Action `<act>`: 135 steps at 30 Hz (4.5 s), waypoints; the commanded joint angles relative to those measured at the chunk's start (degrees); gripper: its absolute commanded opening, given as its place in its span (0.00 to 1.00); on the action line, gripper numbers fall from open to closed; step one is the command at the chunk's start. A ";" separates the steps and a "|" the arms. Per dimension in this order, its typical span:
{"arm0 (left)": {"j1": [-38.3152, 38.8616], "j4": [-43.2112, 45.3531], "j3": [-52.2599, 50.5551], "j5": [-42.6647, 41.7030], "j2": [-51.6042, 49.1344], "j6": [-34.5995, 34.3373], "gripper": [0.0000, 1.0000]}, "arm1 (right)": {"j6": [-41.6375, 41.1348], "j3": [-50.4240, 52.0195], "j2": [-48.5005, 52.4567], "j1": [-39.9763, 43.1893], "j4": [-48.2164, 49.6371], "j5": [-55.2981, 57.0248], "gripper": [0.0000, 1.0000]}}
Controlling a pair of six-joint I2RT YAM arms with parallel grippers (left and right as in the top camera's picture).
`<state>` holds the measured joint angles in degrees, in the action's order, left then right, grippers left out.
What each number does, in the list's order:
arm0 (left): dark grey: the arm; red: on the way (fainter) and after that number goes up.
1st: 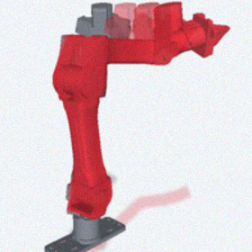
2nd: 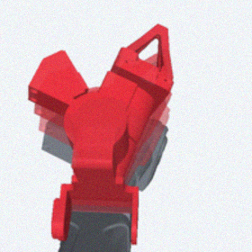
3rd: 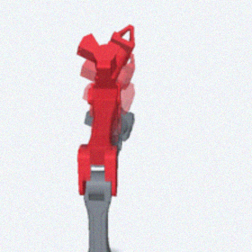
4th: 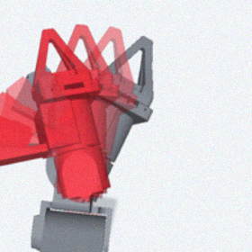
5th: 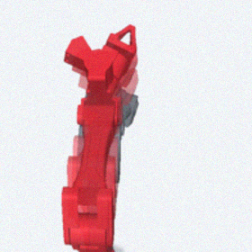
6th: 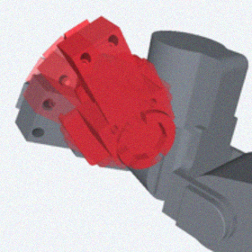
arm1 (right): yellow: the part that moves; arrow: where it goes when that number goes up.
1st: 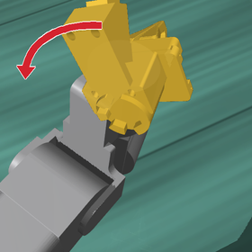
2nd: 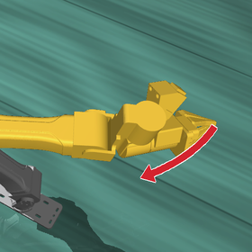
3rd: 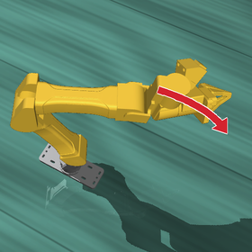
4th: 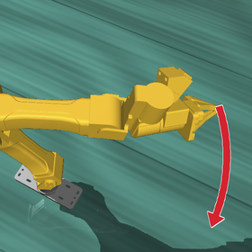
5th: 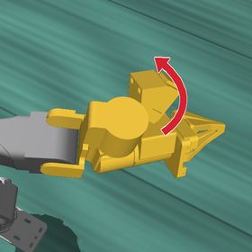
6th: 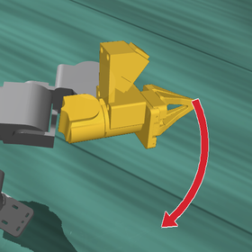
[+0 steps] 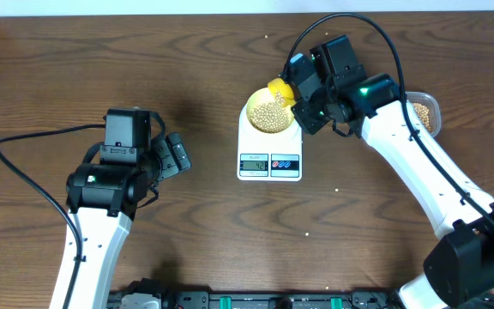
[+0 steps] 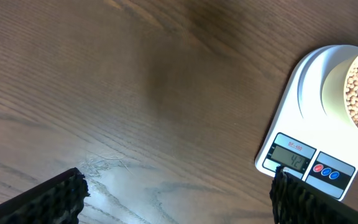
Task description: Scoop item into bowl and weigh 50g on scale
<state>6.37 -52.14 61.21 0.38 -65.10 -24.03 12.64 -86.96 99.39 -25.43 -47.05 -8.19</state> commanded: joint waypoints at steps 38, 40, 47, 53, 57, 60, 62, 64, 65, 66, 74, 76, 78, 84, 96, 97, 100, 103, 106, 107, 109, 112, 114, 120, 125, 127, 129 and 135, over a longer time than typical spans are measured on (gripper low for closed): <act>-0.37 -0.13 0.61 0.98 -0.07 -0.07 0.96 | -5.07 -1.40 0.26 -0.55 -0.09 -5.05 0.01; -0.35 -0.13 0.61 0.98 -0.07 -0.07 0.96 | -4.22 -1.40 0.26 -0.55 -0.15 -5.07 0.01; -0.35 -0.13 0.61 0.98 -0.07 -0.07 0.96 | 1.60 -1.38 0.26 -2.03 0.02 -0.28 0.01; -0.35 -0.13 0.61 0.98 -0.07 -0.07 0.96 | 1.79 -1.38 0.26 -2.43 0.07 1.55 0.01; -0.35 -0.13 0.61 0.98 -0.07 -0.07 0.96 | 1.84 -1.38 0.26 -2.49 0.92 2.36 0.01; -0.35 -0.13 0.61 0.98 -0.07 -0.07 0.96 | 4.33 -1.38 0.26 -2.97 -0.11 4.61 0.01; -0.35 -0.13 0.61 0.98 -0.07 -0.07 0.96 | 2.95 -1.38 0.26 -3.02 0.13 4.59 0.01; -0.35 -0.13 0.61 0.98 -0.07 -0.07 0.96 | 2.62 -1.38 0.26 -3.10 0.20 0.85 0.01; -0.35 -0.13 0.61 0.98 -0.07 -0.07 0.96 | 2.62 -1.38 0.26 -3.17 -0.02 0.35 0.01; -0.35 -0.13 0.61 0.98 -0.07 -0.07 0.96 | 2.62 -1.38 0.26 -3.17 -0.20 1.05 0.01; -0.37 -0.13 0.61 0.98 -0.07 -0.07 0.96 | -4.22 -1.70 0.24 -2.95 3.02 -1.53 0.01; -0.35 -0.13 0.61 0.98 -0.07 -0.09 0.96 | -7.96 -2.51 0.24 -2.32 3.30 -1.44 0.01; -0.35 -0.13 0.61 0.98 -0.07 -0.07 0.96 | -11.98 -3.48 0.15 -1.70 3.15 -1.62 0.01; -0.35 -0.13 0.61 0.98 -0.07 -0.07 0.96 | -18.84 -5.16 -2.40 2.05 2.10 -1.62 0.01; -0.35 -0.13 0.61 0.98 -0.07 -0.07 0.96 | -20.33 -5.16 -10.64 18.36 -17.99 6.88 0.01; -0.35 -0.13 0.61 0.98 -0.07 -0.07 0.96 | -20.33 -5.09 -10.51 19.21 -19.80 8.52 0.01; -0.35 -0.13 0.61 0.98 -0.07 -0.07 0.96 | -20.33 -4.85 -9.99 20.92 -23.74 13.00 0.01; -0.35 -0.13 0.61 0.98 -0.07 -0.07 0.96 | -20.33 -3.52 -9.64 21.68 -24.20 15.61 0.01; -0.35 -0.13 0.61 0.98 -0.07 -0.07 0.96 | -20.33 -1.51 -9.11 21.75 -22.95 15.61 0.01; -0.35 -0.13 0.61 0.98 -0.07 -0.09 0.96 | -20.33 -0.92 -8.76 21.75 -22.80 15.76 0.01; -0.35 -0.13 0.61 0.98 -0.07 -0.07 0.96 | -20.90 0.04 -7.69 21.75 -22.84 17.31 0.01; -0.35 -0.13 0.61 0.98 -0.07 -0.09 0.96 | -22.67 1.20 -6.25 21.75 -22.86 18.16 0.01; -0.35 -0.13 0.61 0.98 -0.07 -0.07 0.96 | -22.95 1.81 -5.38 21.75 -22.93 18.34 0.01; -0.35 -0.13 0.61 0.98 -0.07 -0.07 0.96 | -24.63 2.12 -3.37 21.75 -22.23 20.04 0.01; -0.37 -0.13 0.61 0.98 -0.07 -0.09 0.96 | -24.61 2.36 -2.67 21.77 -19.91 20.09 0.01; -0.35 -0.13 0.61 0.98 -0.07 -0.07 0.96 | -24.63 2.62 -2.67 21.77 -18.36 20.09 0.01; -0.35 -0.13 0.61 0.96 -0.07 -0.07 0.96 | -24.65 2.67 -2.67 21.97 -17.42 20.04 0.01; -0.35 -0.13 0.61 0.98 -0.07 -0.07 0.96 | -25.07 2.69 -2.67 23.02 -16.79 19.63 0.01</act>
<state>6.37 -52.14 61.21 0.38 -65.10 -24.03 -11.33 -84.86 96.38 -3.16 -63.94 10.55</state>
